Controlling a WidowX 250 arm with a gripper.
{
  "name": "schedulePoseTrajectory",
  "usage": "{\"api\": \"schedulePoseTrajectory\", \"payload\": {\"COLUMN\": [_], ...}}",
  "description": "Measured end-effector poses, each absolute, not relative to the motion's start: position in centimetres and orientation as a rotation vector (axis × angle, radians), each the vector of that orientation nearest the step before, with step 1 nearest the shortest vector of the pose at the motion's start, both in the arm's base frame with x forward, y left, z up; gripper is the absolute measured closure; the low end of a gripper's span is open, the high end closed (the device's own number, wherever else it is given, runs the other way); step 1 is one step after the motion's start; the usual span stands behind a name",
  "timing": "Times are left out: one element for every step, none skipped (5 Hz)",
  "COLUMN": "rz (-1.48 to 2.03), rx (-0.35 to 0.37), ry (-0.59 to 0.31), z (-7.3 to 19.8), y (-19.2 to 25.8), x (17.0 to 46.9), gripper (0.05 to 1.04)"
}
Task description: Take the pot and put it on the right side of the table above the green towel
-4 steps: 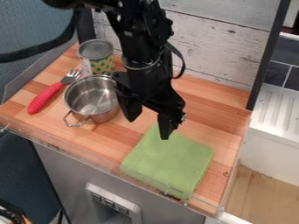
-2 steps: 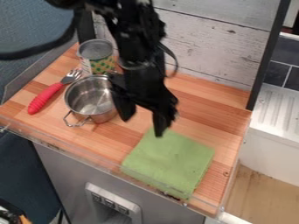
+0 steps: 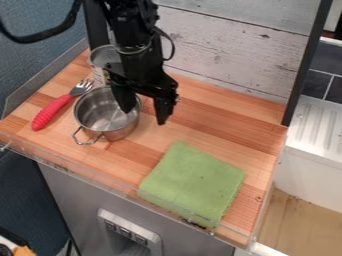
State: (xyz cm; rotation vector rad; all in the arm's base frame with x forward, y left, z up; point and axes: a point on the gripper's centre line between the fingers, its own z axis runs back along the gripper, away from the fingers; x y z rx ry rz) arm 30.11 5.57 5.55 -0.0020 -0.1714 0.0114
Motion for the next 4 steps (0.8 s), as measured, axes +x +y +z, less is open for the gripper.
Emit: {"api": "schedulePoseTrajectory", "payload": {"rz": [0.026,0.036,0.028,0.025], "rx": [0.005,0.031,0.045,0.054], "ry": [-0.134,-0.094,-0.087,-0.097], "z": [3.2,1.3,0.7,1.2], "y": [6.9,7.1,6.8,6.8], "x": [31.2,31.5,31.9,31.2], "gripper": [0.084,0.123,0.404,0.712]}}
